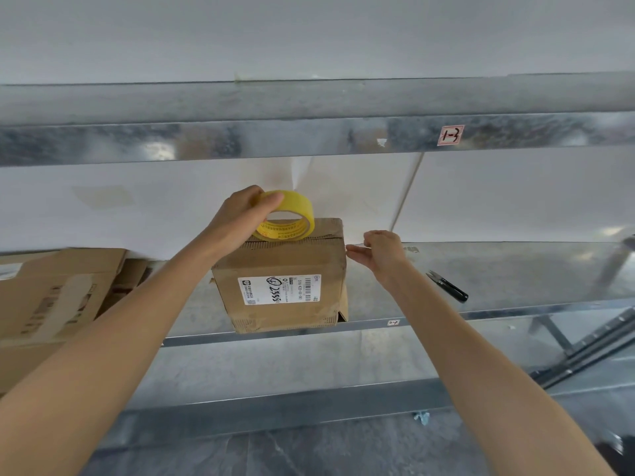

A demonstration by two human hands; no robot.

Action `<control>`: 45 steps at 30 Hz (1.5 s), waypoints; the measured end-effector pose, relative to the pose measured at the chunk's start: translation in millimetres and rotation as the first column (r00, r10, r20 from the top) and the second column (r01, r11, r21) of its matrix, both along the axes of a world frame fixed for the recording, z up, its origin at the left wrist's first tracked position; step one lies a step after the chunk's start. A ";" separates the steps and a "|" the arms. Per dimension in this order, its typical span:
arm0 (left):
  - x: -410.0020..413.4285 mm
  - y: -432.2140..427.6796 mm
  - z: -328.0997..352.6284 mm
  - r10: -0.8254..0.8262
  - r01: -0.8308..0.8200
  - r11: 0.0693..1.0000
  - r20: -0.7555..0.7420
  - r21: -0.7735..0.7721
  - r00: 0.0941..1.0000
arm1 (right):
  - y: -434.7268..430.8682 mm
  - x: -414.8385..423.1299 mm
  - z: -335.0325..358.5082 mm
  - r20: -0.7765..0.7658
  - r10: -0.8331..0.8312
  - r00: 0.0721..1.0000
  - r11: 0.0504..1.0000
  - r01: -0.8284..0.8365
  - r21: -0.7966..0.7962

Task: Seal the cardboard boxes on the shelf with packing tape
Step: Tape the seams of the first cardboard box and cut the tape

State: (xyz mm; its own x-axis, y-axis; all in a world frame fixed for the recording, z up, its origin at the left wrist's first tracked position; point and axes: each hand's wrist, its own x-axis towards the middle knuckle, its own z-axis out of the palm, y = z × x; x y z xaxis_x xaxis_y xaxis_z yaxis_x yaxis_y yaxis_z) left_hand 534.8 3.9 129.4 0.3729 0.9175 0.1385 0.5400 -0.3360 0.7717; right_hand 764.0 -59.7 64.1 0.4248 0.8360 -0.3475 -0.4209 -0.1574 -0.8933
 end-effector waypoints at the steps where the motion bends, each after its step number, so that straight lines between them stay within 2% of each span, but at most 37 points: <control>1: 1.3 -0.6 -0.9 -0.001 0.001 1.000 -0.002 0.003 1.000 | -1.4 2.2 -2.8 0.001 -0.010 1.000 1.000 0.010 -0.015; 10: 5.4 0.7 -6.8 0.018 -0.019 1.000 0.050 0.008 0.999 | -1.3 -5.6 -23.5 0.006 0.023 1.000 0.996 -0.023 -0.091; 16: 9.0 -4.0 -10.2 0.019 -0.018 1.000 0.097 -0.009 0.995 | 3.3 -22.9 -43.0 0.172 0.107 0.979 0.985 -0.081 -0.152; 19: 13.4 -7.1 -11.0 0.021 -0.020 1.000 0.089 -0.014 0.996 | 7.1 -33.7 -49.8 0.298 0.053 0.953 0.983 0.002 -0.182; 22: 14.5 -7.1 -9.4 0.012 -0.012 1.000 0.087 0.002 0.996 | 4.7 -28.2 -49.2 0.361 0.034 0.932 0.977 0.044 -0.207; 25: 13.5 -5.8 -9.2 -0.007 0.006 1.000 0.105 0.012 0.994 | -3.8 -19.7 -44.5 0.501 0.088 0.861 0.983 0.007 -0.184; 28: 13.3 -3.9 -11.2 0.014 -0.014 1.000 0.138 0.004 0.990 | -11.4 -18.6 -28.6 0.652 0.049 0.757 0.997 -0.080 0.018; 30: 13.6 -3.7 -12.8 0.053 -0.049 0.998 0.165 -0.028 0.985 | -11.6 -19.8 -15.1 0.780 0.039 0.624 0.977 -0.189 0.102; 31: 14.1 -3.8 -13.6 0.070 -0.064 0.997 0.170 -0.040 0.983 | -8.8 -20.8 -9.1 0.849 0.060 0.525 0.964 -0.253 0.088; 33: 15.9 -3.2 -16.3 0.091 -0.080 0.995 0.183 -0.067 0.979 | 0.7 -25.1 1.5 0.949 0.165 0.269 0.934 -0.352 -0.063; 35: 17.8 -1.8 -17.5 0.091 -0.060 0.990 0.247 -0.128 0.965 | 11.0 -30.3 7.7 0.957 0.284 0.066 0.885 -0.401 -0.235; 36: 18.5 -0.4 -17.2 0.093 -0.040 0.984 0.305 -0.176 0.948 | 15.5 -31.7 8.7 0.946 0.325 0.019 0.861 -0.421 -0.287; 38: 18.0 1.8 -16.2 0.097 -0.020 0.979 0.376 -0.203 0.922 | 21.4 -32.5 7.2 0.923 0.385 -0.011 0.819 -0.458 -0.347; 41: 17.8 3.0 -14.0 0.103 -0.063 0.990 0.358 -0.123 0.928 | 23.7 -32.4 3.7 0.897 0.439 -0.047 0.774 -0.488 -0.404; 45: 18.6 6.1 -9.5 0.114 -0.097 0.993 0.313 -0.069 0.943 | 20.8 -34.0 3.5 0.873 0.442 -0.206 0.742 -0.463 -0.485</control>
State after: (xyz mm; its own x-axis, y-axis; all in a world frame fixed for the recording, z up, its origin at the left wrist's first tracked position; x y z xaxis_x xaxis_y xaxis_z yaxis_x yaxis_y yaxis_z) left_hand 553.4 10.0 119.9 0.2184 0.9582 0.1850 0.2955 -0.2456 0.9232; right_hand 730.0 -38.9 67.6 -0.1753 0.9831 -0.0531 0.9297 0.1476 -0.3375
